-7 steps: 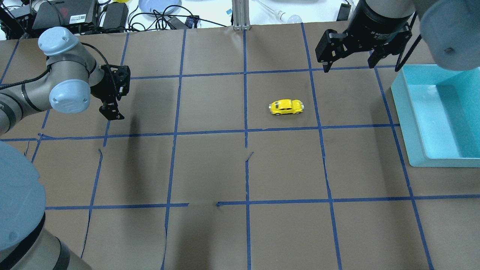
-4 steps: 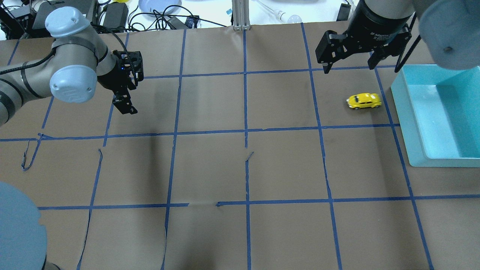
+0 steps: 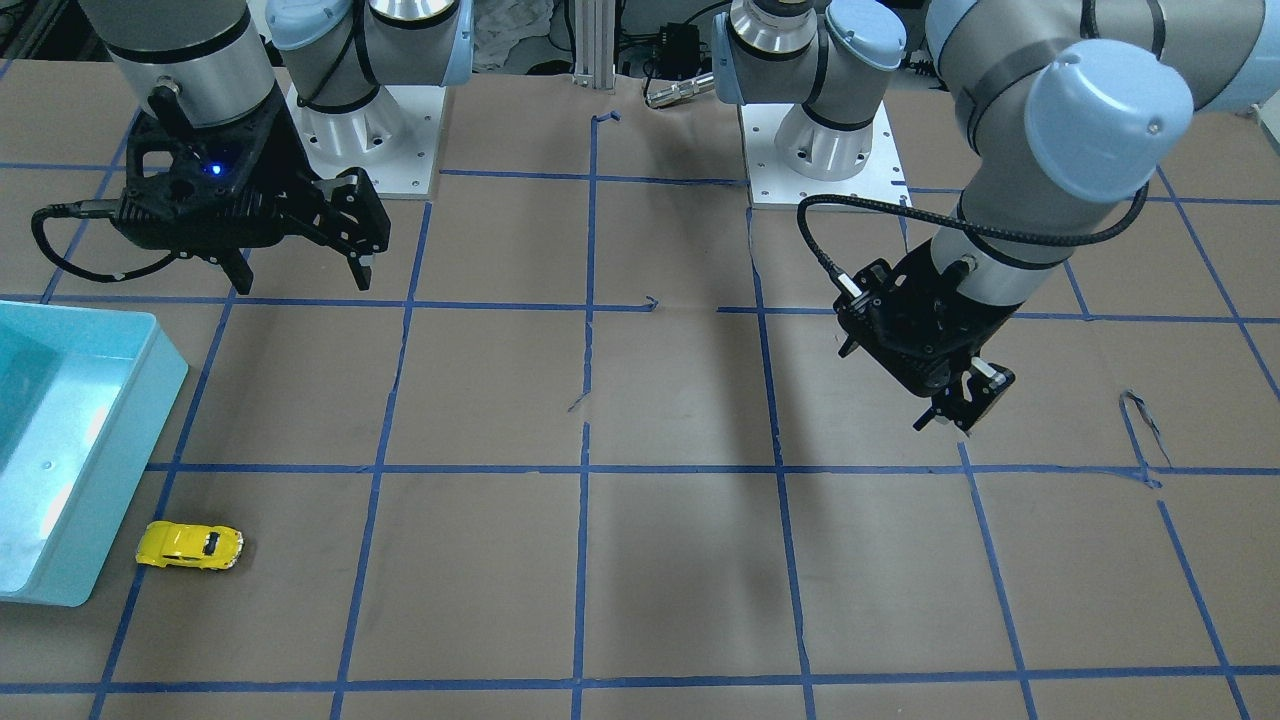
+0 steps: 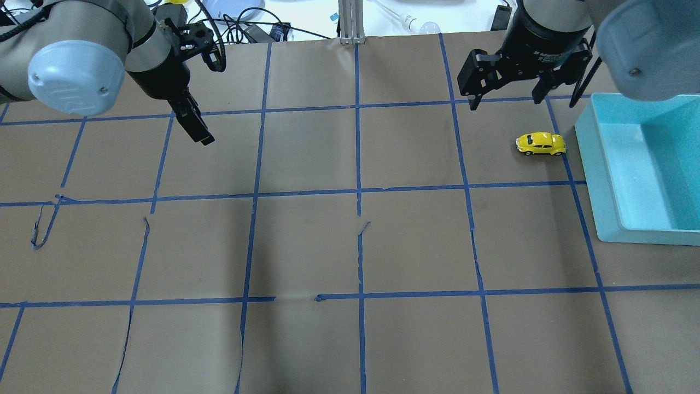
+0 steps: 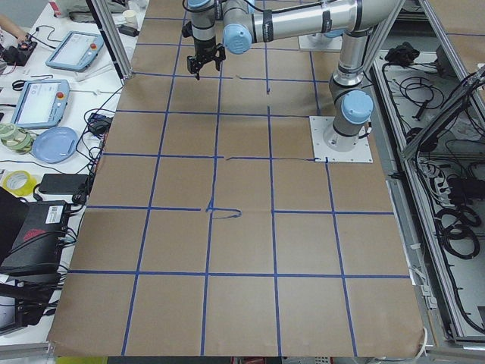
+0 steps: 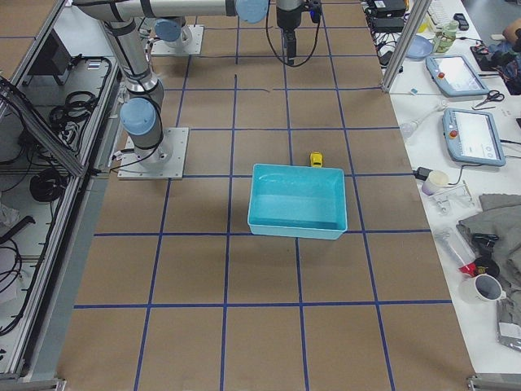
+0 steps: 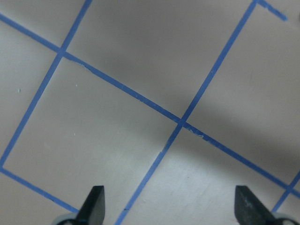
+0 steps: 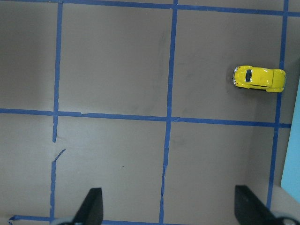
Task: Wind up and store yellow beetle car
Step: 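Release the car so it rolls toward the bin while raising the left gripper, then lower the right gripper onto the yellow car and close it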
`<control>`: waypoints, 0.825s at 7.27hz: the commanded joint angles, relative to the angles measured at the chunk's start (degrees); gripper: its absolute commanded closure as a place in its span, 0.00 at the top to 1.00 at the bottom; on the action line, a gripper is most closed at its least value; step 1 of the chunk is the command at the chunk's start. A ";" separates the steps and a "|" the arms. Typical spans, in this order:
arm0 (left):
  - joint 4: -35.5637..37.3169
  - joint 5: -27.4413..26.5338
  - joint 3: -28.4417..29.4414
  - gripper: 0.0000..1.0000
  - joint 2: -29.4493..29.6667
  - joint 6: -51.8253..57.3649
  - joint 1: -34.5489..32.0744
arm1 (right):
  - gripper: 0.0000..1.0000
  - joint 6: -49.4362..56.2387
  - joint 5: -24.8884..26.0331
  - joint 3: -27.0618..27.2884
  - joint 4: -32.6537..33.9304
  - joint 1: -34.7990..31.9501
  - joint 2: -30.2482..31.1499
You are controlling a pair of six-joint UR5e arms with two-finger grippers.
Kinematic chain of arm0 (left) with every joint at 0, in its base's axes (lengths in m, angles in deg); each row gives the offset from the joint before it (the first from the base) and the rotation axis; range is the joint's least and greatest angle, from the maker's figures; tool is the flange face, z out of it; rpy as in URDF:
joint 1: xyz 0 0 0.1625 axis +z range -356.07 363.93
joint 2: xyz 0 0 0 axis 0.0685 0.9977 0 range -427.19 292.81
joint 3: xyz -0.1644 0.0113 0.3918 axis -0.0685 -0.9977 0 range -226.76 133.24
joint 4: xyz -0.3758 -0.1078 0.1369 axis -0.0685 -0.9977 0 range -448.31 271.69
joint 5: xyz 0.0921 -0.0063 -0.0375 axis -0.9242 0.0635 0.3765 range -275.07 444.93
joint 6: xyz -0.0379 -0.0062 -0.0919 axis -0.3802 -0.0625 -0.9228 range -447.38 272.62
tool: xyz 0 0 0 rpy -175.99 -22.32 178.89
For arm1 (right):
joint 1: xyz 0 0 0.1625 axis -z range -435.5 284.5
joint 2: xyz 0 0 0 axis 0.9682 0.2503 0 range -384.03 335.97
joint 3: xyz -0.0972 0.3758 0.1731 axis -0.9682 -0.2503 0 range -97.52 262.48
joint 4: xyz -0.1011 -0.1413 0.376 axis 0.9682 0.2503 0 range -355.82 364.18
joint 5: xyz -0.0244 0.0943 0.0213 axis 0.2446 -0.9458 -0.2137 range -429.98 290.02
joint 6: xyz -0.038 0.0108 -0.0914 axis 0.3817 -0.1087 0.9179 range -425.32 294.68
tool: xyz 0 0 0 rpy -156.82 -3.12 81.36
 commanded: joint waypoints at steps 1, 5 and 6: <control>-3.63 -0.63 0.12 0.98 -3.36 -21.70 -0.17 | 1.00 20.03 0.49 -0.25 2.32 2.71 -3.69; -4.17 -4.93 -0.67 1.00 -7.59 -52.30 -6.83 | 1.00 64.26 1.11 0.36 9.67 11.15 -14.84; -4.08 -4.77 -0.68 1.00 -7.68 -52.40 -7.20 | 1.00 74.36 1.20 0.54 13.54 12.56 -18.52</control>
